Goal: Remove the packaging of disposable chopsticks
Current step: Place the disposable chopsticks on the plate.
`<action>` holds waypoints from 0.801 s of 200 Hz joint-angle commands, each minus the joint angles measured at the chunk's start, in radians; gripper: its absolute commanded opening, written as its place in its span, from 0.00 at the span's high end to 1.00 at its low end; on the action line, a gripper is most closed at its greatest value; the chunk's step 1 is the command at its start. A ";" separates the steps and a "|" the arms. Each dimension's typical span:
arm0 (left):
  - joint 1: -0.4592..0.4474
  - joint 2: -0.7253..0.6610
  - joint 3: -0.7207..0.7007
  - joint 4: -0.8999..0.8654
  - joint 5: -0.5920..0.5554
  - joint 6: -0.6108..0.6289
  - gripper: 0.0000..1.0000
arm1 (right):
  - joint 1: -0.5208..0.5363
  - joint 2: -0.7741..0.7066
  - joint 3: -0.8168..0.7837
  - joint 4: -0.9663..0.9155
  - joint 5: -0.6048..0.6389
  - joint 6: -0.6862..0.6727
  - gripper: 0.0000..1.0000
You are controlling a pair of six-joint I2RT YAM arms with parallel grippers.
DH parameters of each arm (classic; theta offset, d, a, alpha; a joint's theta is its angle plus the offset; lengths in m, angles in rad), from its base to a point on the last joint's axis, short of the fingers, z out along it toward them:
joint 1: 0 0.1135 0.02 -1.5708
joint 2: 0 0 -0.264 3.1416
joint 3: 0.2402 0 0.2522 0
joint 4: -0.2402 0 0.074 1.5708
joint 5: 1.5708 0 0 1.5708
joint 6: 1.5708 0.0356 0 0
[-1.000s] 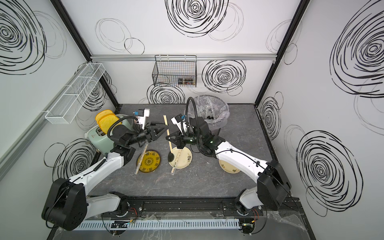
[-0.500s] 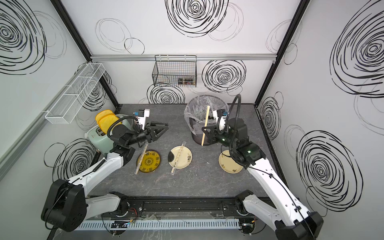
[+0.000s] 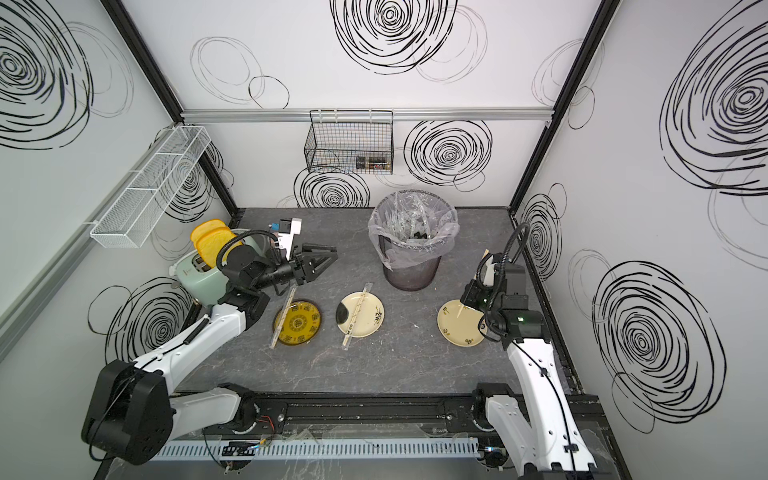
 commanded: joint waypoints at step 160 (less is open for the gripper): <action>-0.003 -0.038 0.062 -0.110 -0.035 0.095 0.49 | 0.004 0.433 -0.186 0.192 0.002 0.241 1.00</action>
